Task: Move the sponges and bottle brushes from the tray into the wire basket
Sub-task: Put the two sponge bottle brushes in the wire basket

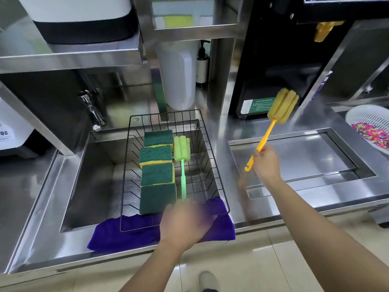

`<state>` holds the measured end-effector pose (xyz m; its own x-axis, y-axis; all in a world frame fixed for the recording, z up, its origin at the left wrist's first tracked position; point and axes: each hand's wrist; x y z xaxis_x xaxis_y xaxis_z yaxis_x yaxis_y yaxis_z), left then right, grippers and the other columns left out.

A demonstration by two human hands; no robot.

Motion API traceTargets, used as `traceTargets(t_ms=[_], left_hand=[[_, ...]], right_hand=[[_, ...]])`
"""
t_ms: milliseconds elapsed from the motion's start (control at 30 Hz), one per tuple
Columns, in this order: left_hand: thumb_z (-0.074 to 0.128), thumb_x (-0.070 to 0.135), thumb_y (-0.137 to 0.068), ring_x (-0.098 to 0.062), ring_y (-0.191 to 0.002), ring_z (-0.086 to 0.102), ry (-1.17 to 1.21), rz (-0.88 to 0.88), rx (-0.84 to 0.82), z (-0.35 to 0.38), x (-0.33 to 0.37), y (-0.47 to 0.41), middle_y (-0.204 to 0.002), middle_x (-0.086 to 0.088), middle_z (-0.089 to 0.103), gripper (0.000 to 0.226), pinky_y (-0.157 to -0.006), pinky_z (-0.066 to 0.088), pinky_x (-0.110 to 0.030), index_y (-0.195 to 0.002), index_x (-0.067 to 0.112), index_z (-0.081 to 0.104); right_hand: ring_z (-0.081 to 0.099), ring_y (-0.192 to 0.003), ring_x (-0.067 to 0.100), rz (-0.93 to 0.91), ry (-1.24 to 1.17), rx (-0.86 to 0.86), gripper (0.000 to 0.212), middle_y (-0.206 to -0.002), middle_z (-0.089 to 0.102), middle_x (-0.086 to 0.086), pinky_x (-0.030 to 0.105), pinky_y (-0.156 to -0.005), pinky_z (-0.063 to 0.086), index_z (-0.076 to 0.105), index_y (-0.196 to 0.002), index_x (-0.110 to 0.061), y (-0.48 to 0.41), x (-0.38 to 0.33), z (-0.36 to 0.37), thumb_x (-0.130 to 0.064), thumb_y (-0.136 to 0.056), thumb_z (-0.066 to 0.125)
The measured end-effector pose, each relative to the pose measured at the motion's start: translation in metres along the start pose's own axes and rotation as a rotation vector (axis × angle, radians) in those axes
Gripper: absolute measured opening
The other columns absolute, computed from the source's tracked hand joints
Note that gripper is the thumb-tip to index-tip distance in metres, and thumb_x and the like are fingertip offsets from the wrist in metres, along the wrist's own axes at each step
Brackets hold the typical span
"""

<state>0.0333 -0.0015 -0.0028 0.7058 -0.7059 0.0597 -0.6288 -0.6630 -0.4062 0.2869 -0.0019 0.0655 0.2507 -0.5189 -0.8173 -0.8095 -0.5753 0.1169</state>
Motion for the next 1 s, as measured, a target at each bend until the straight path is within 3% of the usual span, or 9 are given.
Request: traceTargets(t_ms=[133, 333, 433, 567, 633, 700, 800, 1000], left_hand=[[0.040, 0.066, -0.085, -0.022, -0.058, 0.054, 0.027, -0.034, 0.019, -0.003, 0.001, 0.000, -0.063, 0.000, 0.056, 0.060, -0.055, 0.045, -0.033, -0.068, 0.013, 0.060], [0.039, 0.061, -0.088, -0.023, -0.055, 0.053, -0.003, -0.107, 0.055, -0.006, -0.012, 0.003, -0.059, -0.002, 0.055, 0.058, -0.054, 0.043, -0.033, -0.065, 0.012, 0.059], [0.032, 0.058, -0.095, -0.024, -0.056, 0.051, -0.028, -0.068, 0.072, -0.003, -0.014, 0.007, -0.059, -0.002, 0.054, 0.061, -0.055, 0.041, -0.033, -0.064, 0.013, 0.058], [0.039, 0.055, -0.092, -0.024, -0.058, 0.051, -0.066, -0.013, 0.084, 0.000, -0.015, 0.008, -0.061, -0.002, 0.054, 0.053, -0.054, 0.039, -0.033, -0.065, 0.013, 0.058], [0.040, 0.054, -0.092, -0.023, -0.057, 0.050, -0.079, -0.012, 0.091, 0.000, -0.015, 0.008, -0.060, -0.002, 0.053, 0.053, -0.054, 0.038, -0.033, -0.064, 0.014, 0.058], [0.041, 0.054, -0.091, -0.023, -0.057, 0.049, -0.084, -0.012, 0.104, 0.001, -0.015, 0.008, -0.060, -0.002, 0.052, 0.052, -0.054, 0.038, -0.032, -0.064, 0.014, 0.058], [0.042, 0.053, -0.092, -0.023, -0.056, 0.048, -0.087, -0.004, 0.123, 0.003, -0.015, 0.008, -0.059, -0.002, 0.051, 0.051, -0.054, 0.037, -0.032, -0.064, 0.014, 0.057], [0.041, 0.053, -0.091, -0.023, -0.057, 0.048, -0.094, 0.011, 0.128, 0.004, -0.015, 0.009, -0.060, -0.002, 0.051, 0.051, -0.054, 0.037, -0.032, -0.063, 0.014, 0.057]], right_hand=[[0.063, -0.073, 0.036, -0.154, -0.051, -0.062, 0.004, -0.082, 0.058, 0.014, 0.044, -0.064, 0.054, 0.041, -0.091, -0.010, 0.013, -0.037, 0.011, -0.012, -0.095, 0.042], [0.061, -0.069, 0.034, -0.285, 0.103, -0.337, 0.006, -0.078, 0.055, 0.010, 0.052, -0.067, 0.055, 0.039, -0.098, -0.012, 0.046, -0.059, 0.053, -0.015, -0.096, 0.044], [0.059, -0.066, 0.033, -0.256, 0.218, -0.438, 0.018, -0.083, 0.058, 0.016, 0.052, -0.061, 0.056, 0.041, -0.112, -0.004, 0.059, -0.057, 0.075, -0.014, -0.098, 0.040], [0.066, -0.074, 0.041, -0.210, 0.381, -0.496, 0.021, -0.094, 0.059, 0.020, 0.041, -0.048, 0.054, 0.039, -0.117, -0.001, 0.066, -0.052, 0.094, -0.006, -0.097, 0.039], [0.066, -0.083, 0.042, -0.229, 0.475, -0.509, 0.024, -0.102, 0.063, 0.024, 0.042, -0.056, 0.052, 0.038, -0.118, 0.000, 0.067, -0.051, 0.100, -0.003, -0.095, 0.040], [0.064, -0.094, 0.041, -0.266, 0.590, -0.538, 0.038, -0.109, 0.064, 0.025, 0.041, -0.067, 0.048, 0.032, -0.129, 0.003, 0.069, -0.051, 0.104, -0.001, -0.092, 0.042], [0.065, -0.098, 0.041, -0.276, 0.687, -0.624, 0.071, -0.116, 0.062, 0.028, 0.043, -0.077, 0.051, 0.003, -0.148, 0.002, 0.070, -0.052, 0.109, 0.004, -0.090, 0.042], [0.060, -0.111, 0.039, -0.250, 0.878, -0.666, 0.087, -0.129, 0.055, 0.026, 0.044, -0.087, 0.052, -0.014, -0.147, 0.003, 0.071, -0.055, 0.118, 0.013, -0.084, 0.046]])
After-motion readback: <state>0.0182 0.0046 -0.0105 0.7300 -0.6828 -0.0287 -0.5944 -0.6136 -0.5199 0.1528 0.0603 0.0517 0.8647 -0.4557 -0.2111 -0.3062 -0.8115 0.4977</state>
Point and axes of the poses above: each hand's wrist, its own y-axis away from the middle knuckle, its own z-axis out of the palm, x = y × z
